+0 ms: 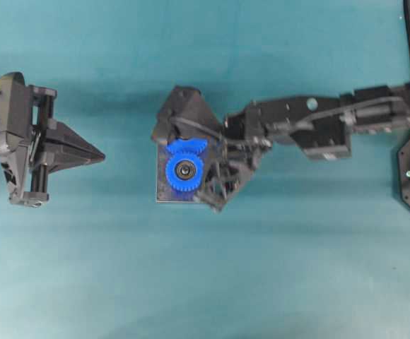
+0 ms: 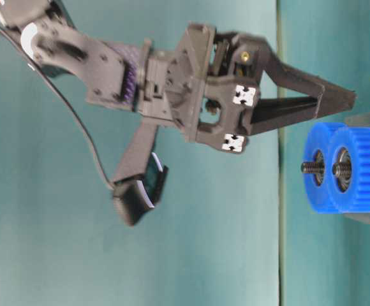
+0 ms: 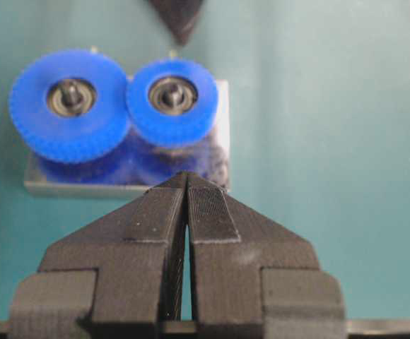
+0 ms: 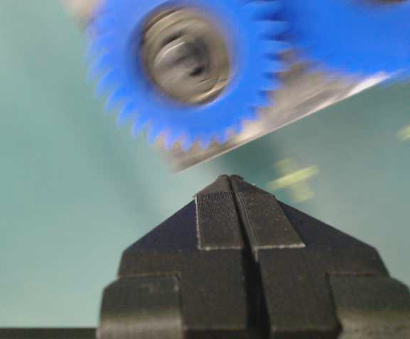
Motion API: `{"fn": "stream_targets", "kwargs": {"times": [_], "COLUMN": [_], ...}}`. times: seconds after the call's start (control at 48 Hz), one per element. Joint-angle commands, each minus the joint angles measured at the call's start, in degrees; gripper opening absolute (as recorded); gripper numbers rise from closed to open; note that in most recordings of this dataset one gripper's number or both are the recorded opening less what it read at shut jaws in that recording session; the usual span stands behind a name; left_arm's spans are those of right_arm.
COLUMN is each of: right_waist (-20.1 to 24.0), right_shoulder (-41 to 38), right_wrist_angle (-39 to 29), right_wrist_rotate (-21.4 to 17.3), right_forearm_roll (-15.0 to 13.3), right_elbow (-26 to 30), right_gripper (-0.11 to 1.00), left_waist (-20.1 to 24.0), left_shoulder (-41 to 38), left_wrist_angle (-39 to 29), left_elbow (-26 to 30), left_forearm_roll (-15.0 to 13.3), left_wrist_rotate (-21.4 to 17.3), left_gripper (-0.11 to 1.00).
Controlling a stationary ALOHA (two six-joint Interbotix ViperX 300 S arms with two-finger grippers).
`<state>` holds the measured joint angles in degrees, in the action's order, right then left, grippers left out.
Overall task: Fit the small gear onto the shaft.
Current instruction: 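Press and rotate the small gear down onto the shaft with the right gripper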
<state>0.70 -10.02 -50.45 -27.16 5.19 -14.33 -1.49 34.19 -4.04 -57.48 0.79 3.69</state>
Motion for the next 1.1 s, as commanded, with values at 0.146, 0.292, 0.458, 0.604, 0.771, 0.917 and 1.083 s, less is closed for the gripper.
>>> {"fn": "stream_targets", "kwargs": {"times": [0.146,0.292,0.458,0.604,0.771,0.917,1.083], "right_waist": [-2.55,-3.52,-4.13,-4.22,-3.87,-2.55,-1.32], "right_shoulder": [-1.23,-5.45,-8.26,-7.38,-3.34,1.14,6.24], "right_wrist_angle": [3.52,3.52,2.37,0.09,-0.88,-0.79,0.79], "right_wrist_rotate": [0.35,3.16,4.31,4.13,3.52,2.46,2.46], "right_forearm_roll": [-2.64,-2.64,-2.55,-2.55,-2.11,-0.18,-0.53], "right_elbow": [7.29,11.43,12.48,10.37,5.36,0.44,-5.27], "right_gripper": [-0.01,-0.01,-0.01,-0.01,-0.01,-0.01,-0.01], "left_waist": [0.18,0.18,0.18,0.18,0.18,0.18,0.44], "left_shoulder": [0.26,0.09,0.26,0.35,0.44,0.35,0.35], "left_wrist_angle": [1.49,1.58,1.49,1.58,1.58,1.58,1.76], "left_elbow": [0.62,0.44,0.44,0.18,0.09,0.18,0.09], "left_forearm_roll": [0.18,0.09,0.18,0.18,0.09,0.09,0.18], "left_wrist_rotate": [0.09,0.09,0.09,0.09,0.18,0.18,0.09], "left_gripper": [0.00,0.00,0.00,0.00,0.00,0.00,0.00]}}
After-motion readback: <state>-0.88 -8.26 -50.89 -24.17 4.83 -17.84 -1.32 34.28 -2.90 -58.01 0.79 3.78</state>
